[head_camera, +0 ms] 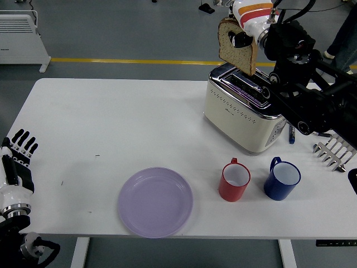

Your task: Push plate across desktop,pick up the break from the machine,place the break in the plate

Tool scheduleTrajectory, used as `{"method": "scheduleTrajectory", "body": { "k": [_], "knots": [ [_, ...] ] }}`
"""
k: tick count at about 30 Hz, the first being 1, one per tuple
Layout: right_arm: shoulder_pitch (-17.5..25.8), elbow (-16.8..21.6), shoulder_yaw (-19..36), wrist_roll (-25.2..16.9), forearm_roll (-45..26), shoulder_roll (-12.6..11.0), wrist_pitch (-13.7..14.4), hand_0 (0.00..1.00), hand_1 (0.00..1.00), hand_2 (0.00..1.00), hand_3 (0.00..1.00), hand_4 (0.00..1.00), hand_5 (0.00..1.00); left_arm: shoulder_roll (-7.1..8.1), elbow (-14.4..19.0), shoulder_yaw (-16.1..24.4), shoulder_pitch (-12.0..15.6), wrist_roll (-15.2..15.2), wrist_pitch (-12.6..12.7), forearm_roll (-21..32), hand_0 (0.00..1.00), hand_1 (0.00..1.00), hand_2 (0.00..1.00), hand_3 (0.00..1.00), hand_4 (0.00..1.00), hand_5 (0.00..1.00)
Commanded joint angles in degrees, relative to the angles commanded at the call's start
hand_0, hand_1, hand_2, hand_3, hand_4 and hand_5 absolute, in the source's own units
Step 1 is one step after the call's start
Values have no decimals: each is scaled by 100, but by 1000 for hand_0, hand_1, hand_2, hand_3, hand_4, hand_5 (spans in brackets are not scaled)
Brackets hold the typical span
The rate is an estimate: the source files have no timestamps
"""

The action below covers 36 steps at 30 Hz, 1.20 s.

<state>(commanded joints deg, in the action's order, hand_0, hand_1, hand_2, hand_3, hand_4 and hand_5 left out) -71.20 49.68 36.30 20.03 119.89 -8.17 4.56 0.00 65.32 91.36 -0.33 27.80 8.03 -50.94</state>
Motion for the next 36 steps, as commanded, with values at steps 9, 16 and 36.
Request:
{"method": "scheduleTrajectory", "body": {
  "k": [9,16,36],
  "knots": [
    [177,1709,-311,425,-1575,-539,91,106,221,309,370,438,169,0,8,41,-7,-1,4,-3,766,765,806,754,529,998],
    [328,2701,-978,450,-3251,-733,-223,107,220,308,368,405,176,0,23,126,-7,-5,5,-18,766,765,806,754,531,998],
    [972,2971,-2627,44,-6261,-146,-305,222,298,360,429,373,182,0,-26,136,22,-33,-2,-50,769,765,807,754,531,998]
  ]
}}
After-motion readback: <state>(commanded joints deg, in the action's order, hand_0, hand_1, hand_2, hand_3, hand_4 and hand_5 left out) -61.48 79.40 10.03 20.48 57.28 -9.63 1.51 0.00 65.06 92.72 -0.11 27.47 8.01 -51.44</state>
